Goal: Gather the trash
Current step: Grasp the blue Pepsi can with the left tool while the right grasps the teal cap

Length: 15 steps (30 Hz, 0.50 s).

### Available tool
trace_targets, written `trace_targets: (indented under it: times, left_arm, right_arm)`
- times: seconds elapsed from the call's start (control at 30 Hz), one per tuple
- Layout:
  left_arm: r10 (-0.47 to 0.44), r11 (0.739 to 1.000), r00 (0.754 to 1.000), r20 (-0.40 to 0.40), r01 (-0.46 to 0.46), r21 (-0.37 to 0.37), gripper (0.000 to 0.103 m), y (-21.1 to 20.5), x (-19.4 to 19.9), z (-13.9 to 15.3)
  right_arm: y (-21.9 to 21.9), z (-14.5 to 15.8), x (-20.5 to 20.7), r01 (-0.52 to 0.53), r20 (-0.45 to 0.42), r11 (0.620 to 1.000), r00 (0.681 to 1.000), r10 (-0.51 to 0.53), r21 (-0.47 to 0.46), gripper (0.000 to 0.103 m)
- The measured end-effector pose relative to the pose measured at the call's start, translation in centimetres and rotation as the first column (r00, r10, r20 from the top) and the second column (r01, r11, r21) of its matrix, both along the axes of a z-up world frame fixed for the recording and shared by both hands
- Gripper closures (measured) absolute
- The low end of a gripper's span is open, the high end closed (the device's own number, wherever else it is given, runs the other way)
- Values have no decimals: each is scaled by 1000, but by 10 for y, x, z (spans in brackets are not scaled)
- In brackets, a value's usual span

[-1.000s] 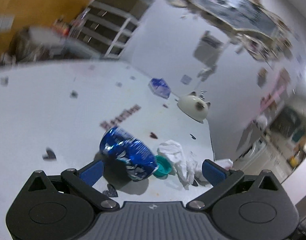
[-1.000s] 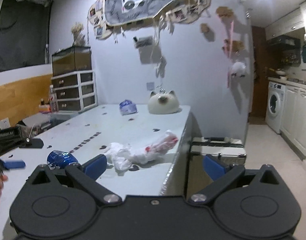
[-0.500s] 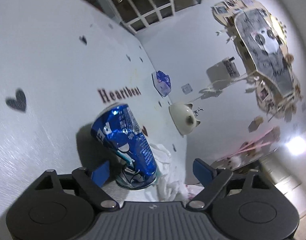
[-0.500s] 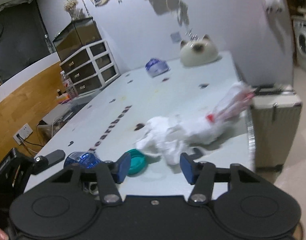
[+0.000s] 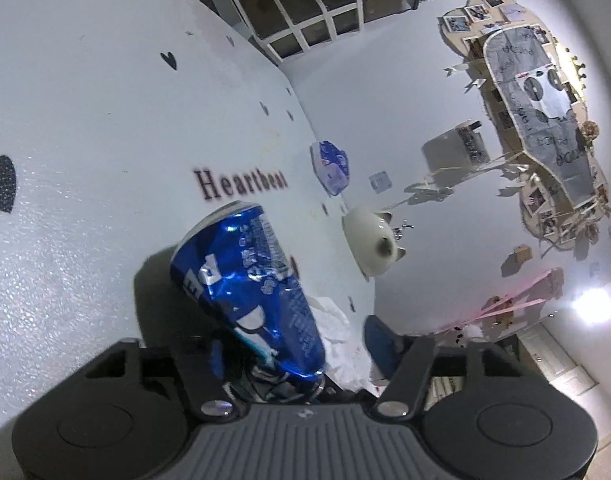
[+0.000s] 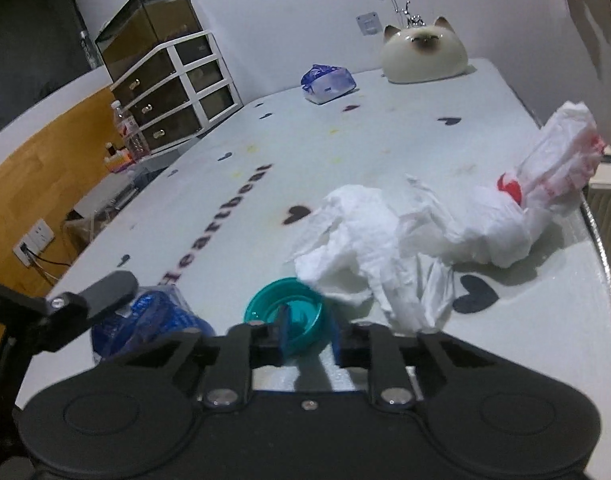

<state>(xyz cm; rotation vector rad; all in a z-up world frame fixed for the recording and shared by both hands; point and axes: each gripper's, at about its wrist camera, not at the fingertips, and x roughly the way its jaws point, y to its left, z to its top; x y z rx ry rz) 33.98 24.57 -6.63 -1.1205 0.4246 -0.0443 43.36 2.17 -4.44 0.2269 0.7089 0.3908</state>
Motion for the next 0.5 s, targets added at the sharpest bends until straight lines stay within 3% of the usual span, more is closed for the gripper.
trace_targets:
  times: [0.03,0.13,0.33,0.5]
  left_arm:
    - [3,1000,1000,-10,-3,3,53,0,0,-1]
    - [6,1000,999,-34,-5,18,65,3,-1,1]
    - [-5,998,1000,-28,7,69,70,3,-12,10]
    - [-15,983,999,-30,20,183,73,-3,-23,22]
  right_arm:
    - [-1,0,-2,7,-3,1000,1000,-7,1,98]
    - [-5,2,-12,-12,-7,1000,1000,12,-3,99]
    - [-20,7,-51,-58,20,996,998,59,-69,99]
    - [-33,11,-89,-108,33,985,993,113,-131,99]
